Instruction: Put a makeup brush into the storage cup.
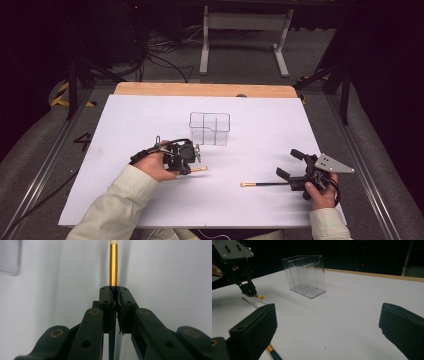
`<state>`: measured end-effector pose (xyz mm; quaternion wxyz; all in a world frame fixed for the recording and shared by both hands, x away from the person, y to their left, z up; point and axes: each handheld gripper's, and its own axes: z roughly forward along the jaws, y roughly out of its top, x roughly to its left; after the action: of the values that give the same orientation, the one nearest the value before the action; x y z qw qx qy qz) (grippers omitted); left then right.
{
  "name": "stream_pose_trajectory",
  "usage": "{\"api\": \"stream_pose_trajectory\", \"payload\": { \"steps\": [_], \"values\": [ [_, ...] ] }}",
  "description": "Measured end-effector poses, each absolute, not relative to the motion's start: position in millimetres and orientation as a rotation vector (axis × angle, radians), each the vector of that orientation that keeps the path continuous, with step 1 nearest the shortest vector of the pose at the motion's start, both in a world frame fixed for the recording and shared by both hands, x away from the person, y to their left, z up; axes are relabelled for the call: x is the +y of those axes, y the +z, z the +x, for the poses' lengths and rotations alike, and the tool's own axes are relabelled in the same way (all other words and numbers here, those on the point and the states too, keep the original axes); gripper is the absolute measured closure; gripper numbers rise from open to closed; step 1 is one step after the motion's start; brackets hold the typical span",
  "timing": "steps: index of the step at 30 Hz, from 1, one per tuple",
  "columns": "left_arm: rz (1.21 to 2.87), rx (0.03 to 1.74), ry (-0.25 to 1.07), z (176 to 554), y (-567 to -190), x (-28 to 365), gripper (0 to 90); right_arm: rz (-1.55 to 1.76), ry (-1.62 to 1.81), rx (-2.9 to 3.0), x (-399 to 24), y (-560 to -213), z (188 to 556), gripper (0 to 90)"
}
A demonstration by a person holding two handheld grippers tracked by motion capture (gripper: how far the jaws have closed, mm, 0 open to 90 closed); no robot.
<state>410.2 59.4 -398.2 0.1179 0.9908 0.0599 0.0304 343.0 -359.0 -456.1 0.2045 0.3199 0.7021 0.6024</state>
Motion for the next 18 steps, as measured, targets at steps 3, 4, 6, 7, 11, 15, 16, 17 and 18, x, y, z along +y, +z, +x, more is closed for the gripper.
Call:
{"api": "stream_pose_trajectory", "payload": {
  "steps": [3,4,6,7,11,15,16,17,18],
  "values": [
    [2.825,0.182,0.115,408.3,-385.1,64.2,82.8,0.892,1.680,1.957,-359.0,-456.1,343.0,2.1],
    [2.804,0.186,0.121,408.0,-382.1,65.5,82.8,0.893,1.681,1.957,-359.1,-456.1,343.0,2.1],
    [2.769,0.188,0.114,408.5,-377.2,67.7,82.8,0.893,1.681,1.956,-359.2,-456.2,343.1,2.2],
    [2.755,0.189,0.107,408.8,-375.1,68.8,82.8,0.894,1.681,1.956,-359.2,-456.2,343.0,2.2],
    [2.694,0.199,0.100,409.3,-369.2,72.0,82.8,0.895,1.682,1.954,-359.3,-456.2,343.0,2.2],
    [2.646,0.200,0.103,410.7,-363.3,75.0,82.8,0.895,1.684,1.953,-359.5,-456.2,343.0,2.2],
    [2.633,0.201,0.103,410.8,-361.9,75.8,82.8,0.895,1.684,1.953,-359.5,-456.2,343.0,2.2],
    [2.620,0.203,0.106,410.7,-360.7,76.5,82.8,0.895,1.685,1.953,-359.5,-456.2,343.0,2.2],
    [2.604,0.206,0.111,410.7,-359.4,77.2,82.8,0.894,1.684,1.953,-359.6,-456.3,343.0,2.2]
  ]
}}
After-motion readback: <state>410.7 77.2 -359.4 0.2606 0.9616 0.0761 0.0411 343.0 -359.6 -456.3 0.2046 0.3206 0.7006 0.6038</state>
